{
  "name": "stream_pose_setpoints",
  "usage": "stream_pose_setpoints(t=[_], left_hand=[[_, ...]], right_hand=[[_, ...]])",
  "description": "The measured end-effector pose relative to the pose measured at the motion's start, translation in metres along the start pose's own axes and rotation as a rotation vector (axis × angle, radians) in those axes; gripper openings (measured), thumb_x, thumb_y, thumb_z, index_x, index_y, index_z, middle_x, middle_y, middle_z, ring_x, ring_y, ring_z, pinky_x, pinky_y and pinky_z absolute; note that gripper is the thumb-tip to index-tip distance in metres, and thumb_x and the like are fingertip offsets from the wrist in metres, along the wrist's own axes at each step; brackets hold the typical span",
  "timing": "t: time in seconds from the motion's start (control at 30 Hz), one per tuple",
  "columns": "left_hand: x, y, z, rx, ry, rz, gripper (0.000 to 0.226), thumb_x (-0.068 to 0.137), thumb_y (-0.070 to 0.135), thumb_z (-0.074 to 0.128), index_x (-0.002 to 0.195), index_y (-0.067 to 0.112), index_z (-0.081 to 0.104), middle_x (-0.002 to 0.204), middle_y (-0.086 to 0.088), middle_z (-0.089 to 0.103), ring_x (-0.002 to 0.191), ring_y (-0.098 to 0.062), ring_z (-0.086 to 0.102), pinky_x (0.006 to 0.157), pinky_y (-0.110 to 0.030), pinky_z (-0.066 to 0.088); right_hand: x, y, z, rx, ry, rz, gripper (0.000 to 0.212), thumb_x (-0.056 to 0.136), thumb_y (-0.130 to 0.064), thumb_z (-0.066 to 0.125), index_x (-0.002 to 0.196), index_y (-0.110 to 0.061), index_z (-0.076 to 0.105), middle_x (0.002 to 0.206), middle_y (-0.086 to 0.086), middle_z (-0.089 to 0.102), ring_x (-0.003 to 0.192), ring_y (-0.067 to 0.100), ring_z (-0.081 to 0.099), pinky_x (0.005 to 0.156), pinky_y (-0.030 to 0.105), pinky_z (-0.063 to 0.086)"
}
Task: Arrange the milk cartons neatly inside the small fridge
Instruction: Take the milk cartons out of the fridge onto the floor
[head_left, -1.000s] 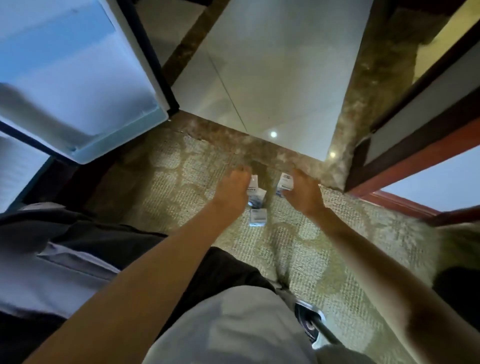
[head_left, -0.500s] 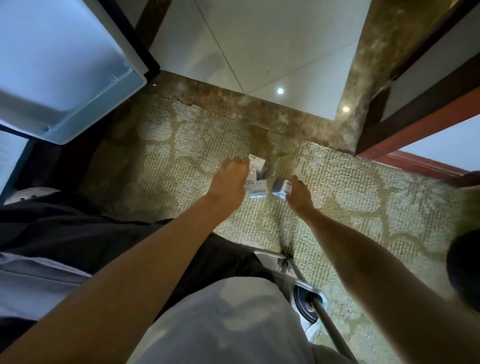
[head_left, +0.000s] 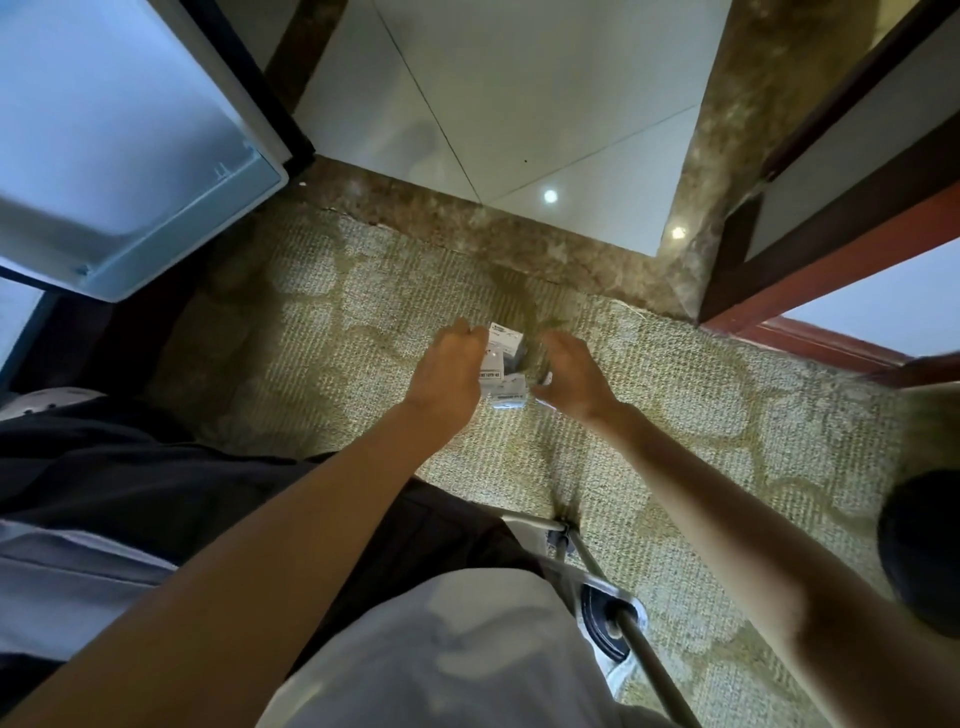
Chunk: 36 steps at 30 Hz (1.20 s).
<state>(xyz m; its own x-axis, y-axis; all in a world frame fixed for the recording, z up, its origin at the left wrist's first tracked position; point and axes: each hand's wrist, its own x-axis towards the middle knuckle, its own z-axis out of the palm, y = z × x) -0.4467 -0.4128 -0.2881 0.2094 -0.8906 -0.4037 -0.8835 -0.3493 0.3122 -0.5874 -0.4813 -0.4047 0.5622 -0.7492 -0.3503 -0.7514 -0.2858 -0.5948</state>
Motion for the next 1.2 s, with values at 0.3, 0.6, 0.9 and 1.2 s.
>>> stream_pose_setpoints(t=[0.3,0.6,0.9,1.2], left_hand=[[0.016,0.006,-0.018,-0.04,0.144,-0.003,0.033,0.086,-0.004,0.057,0.118,0.002,0.053,0.117,-0.014,0.055,0.104,-0.026,0.055,0.079,-0.027,0.045],[0.034,0.017,-0.023,-0.037,0.093,0.091,0.04,0.089,-0.006,0.048,0.128,0.006,0.048,0.126,-0.013,0.05,0.106,-0.022,0.053,0.08,-0.021,0.041],[0.033,0.014,-0.011,0.079,-0.061,0.026,0.033,0.093,0.002,0.045,0.126,0.007,0.048,0.126,-0.013,0.048,0.11,-0.027,0.052,0.075,-0.027,0.036],[0.029,0.004,-0.006,0.075,-0.143,-0.013,0.038,0.095,0.009,0.046,0.133,0.006,0.043,0.142,-0.009,0.034,0.115,-0.027,0.051,0.09,-0.034,0.044]], right_hand=[[0.009,-0.069,-0.051,0.17,-0.147,-0.237,0.053,0.074,-0.004,0.072,0.122,-0.009,0.049,0.111,0.006,0.064,0.075,0.015,0.064,0.066,0.033,0.056],[0.028,-0.031,-0.053,0.171,0.1,-0.059,0.034,0.079,-0.005,0.069,0.107,-0.002,0.051,0.108,0.015,0.066,0.087,0.022,0.065,0.045,0.002,0.042],[0.039,0.028,-0.023,0.238,0.144,0.343,0.044,0.083,-0.006,0.063,0.122,-0.001,0.044,0.116,0.021,0.062,0.095,0.031,0.064,0.058,0.024,0.039],[0.046,0.047,0.006,0.254,0.04,0.513,0.045,0.083,-0.002,0.062,0.123,0.0,0.042,0.123,0.023,0.058,0.107,0.035,0.06,0.067,0.026,0.039]])
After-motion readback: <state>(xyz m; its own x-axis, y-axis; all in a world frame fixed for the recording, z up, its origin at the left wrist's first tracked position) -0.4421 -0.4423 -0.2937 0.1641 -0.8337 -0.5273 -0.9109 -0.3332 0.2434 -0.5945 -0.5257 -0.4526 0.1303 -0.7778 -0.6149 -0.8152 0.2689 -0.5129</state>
